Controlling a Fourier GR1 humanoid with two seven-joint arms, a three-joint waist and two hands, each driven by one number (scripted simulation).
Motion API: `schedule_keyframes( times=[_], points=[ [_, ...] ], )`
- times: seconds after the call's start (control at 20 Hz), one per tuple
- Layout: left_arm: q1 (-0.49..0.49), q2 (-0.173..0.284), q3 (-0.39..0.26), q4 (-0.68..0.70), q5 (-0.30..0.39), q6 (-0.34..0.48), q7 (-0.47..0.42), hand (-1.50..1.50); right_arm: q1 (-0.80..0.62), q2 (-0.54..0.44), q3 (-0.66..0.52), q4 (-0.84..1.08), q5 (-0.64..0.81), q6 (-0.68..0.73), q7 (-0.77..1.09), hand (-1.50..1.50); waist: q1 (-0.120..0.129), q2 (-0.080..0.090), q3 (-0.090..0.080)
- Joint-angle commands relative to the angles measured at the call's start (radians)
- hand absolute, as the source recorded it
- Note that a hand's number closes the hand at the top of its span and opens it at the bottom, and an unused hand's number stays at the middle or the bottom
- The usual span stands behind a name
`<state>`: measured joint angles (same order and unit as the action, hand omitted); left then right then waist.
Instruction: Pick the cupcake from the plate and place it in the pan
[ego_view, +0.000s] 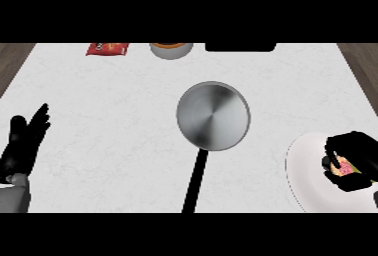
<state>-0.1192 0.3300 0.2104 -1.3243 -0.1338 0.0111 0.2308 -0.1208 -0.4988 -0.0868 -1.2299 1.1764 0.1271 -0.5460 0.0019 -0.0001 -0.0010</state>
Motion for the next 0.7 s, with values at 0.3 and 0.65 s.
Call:
schedule_keyframes(
  times=[0.3, 0.65],
  points=[
    [-0.016, -0.01, 0.01, -0.003, -0.005, 0.009, 0.031, 0.0, -0.007, -0.014, -0.17, -0.085, -0.163, 0.132, 0.054, 1.5, -0.012, -0.003, 0.001],
    [0.005, -0.008, 0.011, -0.024, -0.003, 0.002, 0.021, 0.0, -0.03, 0.094, -0.248, -0.302, -0.358, 0.062, -0.018, 1.5, -0.015, -0.006, 0.001]
  ],
)
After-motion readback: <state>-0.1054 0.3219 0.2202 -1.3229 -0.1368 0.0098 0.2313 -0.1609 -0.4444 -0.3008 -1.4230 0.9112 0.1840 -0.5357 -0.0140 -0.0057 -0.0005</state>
